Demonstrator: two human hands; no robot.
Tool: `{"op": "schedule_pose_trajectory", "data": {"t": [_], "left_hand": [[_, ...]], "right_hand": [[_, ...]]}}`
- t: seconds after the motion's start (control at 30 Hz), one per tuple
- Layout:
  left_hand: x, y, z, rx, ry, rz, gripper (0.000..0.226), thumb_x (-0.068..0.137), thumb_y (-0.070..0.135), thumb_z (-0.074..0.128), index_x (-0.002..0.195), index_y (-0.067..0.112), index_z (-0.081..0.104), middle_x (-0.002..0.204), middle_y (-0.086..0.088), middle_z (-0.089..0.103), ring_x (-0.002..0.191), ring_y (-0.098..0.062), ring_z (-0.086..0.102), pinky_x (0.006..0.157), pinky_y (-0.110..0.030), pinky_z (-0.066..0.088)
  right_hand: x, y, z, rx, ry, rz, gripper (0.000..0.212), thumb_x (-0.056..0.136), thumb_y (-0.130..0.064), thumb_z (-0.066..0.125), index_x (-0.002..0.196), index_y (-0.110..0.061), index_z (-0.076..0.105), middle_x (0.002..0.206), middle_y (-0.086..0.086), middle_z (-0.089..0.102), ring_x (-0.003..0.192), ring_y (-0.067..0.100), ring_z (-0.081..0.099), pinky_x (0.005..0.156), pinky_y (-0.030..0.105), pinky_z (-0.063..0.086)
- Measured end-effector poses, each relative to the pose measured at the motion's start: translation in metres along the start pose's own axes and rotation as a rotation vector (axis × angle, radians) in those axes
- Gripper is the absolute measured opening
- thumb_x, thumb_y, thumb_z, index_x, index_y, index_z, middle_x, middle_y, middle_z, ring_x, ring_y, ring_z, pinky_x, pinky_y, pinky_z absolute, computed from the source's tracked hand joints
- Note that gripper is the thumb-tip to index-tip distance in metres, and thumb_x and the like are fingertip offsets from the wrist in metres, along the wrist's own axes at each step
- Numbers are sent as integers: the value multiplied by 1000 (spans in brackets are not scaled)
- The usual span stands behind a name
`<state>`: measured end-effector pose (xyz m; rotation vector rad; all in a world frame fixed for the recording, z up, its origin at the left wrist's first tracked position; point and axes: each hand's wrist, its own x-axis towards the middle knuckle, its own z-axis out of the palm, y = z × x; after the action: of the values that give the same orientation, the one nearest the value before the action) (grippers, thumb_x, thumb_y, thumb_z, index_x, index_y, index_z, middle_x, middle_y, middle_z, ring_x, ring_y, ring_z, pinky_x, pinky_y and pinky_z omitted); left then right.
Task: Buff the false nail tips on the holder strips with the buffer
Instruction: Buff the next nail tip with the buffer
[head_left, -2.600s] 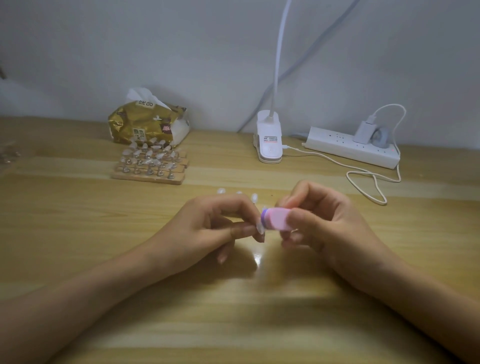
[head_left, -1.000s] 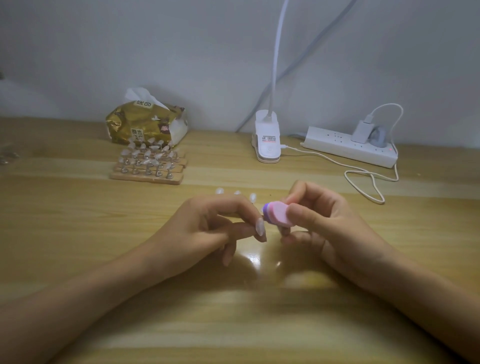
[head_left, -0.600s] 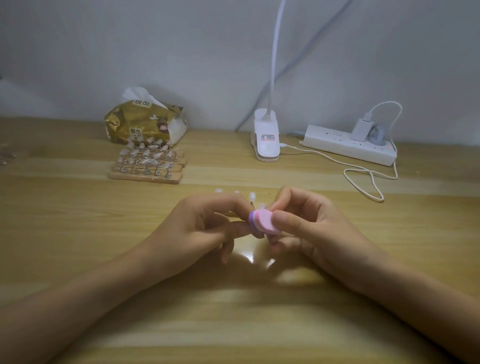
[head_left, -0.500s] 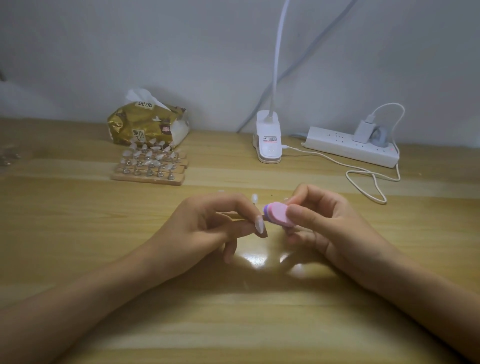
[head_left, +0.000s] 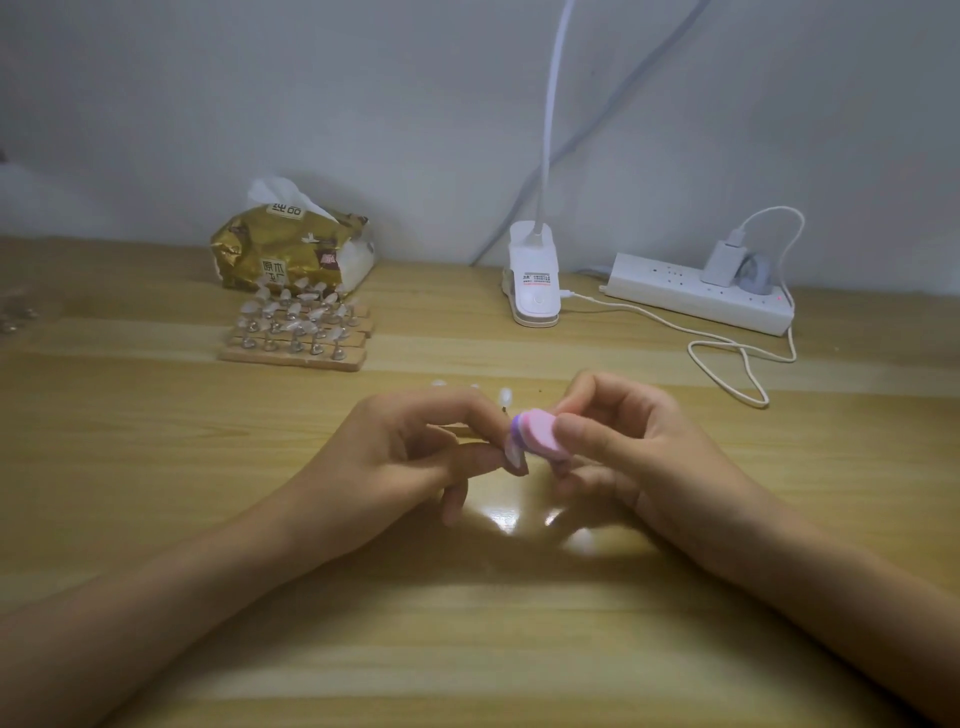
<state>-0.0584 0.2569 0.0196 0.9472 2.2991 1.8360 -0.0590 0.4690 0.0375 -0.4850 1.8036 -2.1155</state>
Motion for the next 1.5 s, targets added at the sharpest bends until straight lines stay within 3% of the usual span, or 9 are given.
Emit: {"op": "schedule_pose_trajectory", "data": {"t": [0.2,0.4,0.57,0.8,0.9,1.03,1.2,1.33,1.5], "left_hand": [[0,0,1,-16,-25,10,3,88,18,67,88,17,70,83,7,70,46,-12,57,52,-12,42],[0,2,1,-52,-17,-6,6,85,27,65,85,24,70,87,0,72,47,-13,57,51,-14,41],[-1,1,0,-20,-15,-2,9,89,12,65,86,20,70,82,5,72,47,-12,57,52,-13,41],[-1,2,1,-50,-20,-20,3,87,20,66,87,19,69,74,13,66,46,-11,57,51,-12,40],[0,2,1,-60,6,-28,12,87,12,64,83,22,69,82,3,72,46,-14,55,51,-13,40],[0,2,2,-56,-32,-16,3,86,16,68,88,16,70,77,7,70,46,-12,56,52,-11,40],[-1,4,1,-64,-13,-25,13,87,12,64,83,22,71,86,-1,74,47,-13,55,52,-12,42],[-1,1,2,-55,-40,-14,6,86,23,67,88,19,71,80,5,71,47,-11,57,52,-11,41],[-2,1,1,-62,-39,-18,8,84,28,65,86,23,71,87,0,73,49,-13,56,54,-16,45]], "right_hand": [[0,3,0,6,-60,-31,18,78,-9,79,71,-22,69,78,7,68,63,11,63,57,20,56],[-2,1,-7,88,-30,-45,20,67,-14,88,70,-22,70,77,5,66,63,10,62,56,18,54],[0,2,-5,-63,1,-32,15,77,-5,74,72,-18,68,80,9,68,61,12,61,56,20,54],[-2,4,-3,-94,-60,-91,18,76,-3,78,73,-19,69,79,5,70,61,11,64,57,19,53],[-2,1,-9,-90,28,-95,16,74,-5,76,70,-19,69,78,4,69,58,11,61,55,17,52],[-6,1,-2,-51,-97,-113,14,74,-11,78,74,-22,70,80,2,70,61,10,64,57,19,54],[-3,-2,-12,-85,86,-97,23,72,-7,85,68,-23,69,79,7,71,59,11,60,54,17,51],[-6,1,-4,-53,-66,-106,13,74,-11,79,75,-20,69,80,4,70,60,11,63,57,18,54],[-4,-2,-12,-67,61,-88,15,72,-8,76,70,-21,69,78,3,70,59,10,61,54,17,52]]}}
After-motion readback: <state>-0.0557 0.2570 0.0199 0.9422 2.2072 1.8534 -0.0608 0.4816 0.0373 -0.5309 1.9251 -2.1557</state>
